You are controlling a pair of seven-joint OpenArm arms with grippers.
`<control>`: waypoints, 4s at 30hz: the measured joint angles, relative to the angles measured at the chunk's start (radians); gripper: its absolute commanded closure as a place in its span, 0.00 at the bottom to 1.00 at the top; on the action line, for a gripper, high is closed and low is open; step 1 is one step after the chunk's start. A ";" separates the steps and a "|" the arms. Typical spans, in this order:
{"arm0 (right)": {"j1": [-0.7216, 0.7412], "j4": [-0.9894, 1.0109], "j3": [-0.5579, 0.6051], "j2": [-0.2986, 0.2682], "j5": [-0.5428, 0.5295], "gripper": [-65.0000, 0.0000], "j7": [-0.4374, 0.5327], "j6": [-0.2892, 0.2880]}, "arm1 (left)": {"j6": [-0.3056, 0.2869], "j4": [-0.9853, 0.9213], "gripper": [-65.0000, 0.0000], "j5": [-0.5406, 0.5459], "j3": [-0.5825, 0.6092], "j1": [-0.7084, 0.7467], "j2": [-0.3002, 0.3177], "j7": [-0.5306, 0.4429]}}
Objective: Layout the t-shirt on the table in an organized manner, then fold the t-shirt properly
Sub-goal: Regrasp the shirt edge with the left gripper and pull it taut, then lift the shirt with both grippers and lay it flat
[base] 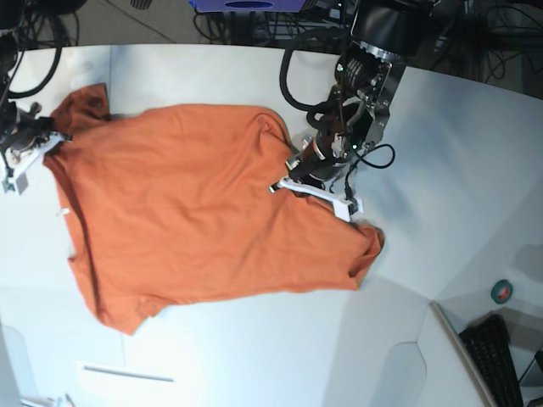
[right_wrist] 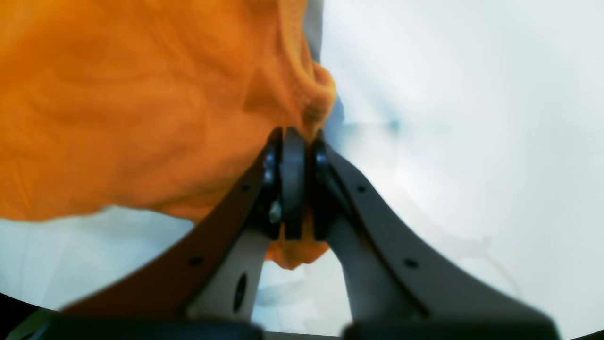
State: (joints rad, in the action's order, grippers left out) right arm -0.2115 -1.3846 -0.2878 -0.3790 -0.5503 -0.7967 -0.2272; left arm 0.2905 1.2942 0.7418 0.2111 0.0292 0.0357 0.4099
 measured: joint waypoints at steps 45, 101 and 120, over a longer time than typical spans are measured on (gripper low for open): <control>0.019 0.004 0.005 -0.021 0.004 1.00 -0.008 -0.002 | 0.108 0.039 0.42 -0.144 0.457 -0.265 0.217 0.111; -0.021 -0.116 0.000 -0.002 0.012 1.00 -0.035 0.003 | -0.090 0.048 1.00 -0.196 0.018 0.090 0.101 0.002; 0.531 -0.077 -0.001 -0.019 0.005 1.00 -0.170 0.001 | -0.089 -0.087 1.00 -0.206 -0.080 -0.634 0.075 0.189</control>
State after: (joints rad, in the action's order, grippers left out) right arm 0.3191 -1.4612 -0.2890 -0.3977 -0.5457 -0.9665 -0.2260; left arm 0.2020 1.2076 0.5362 0.1314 -0.6052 0.1108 0.5991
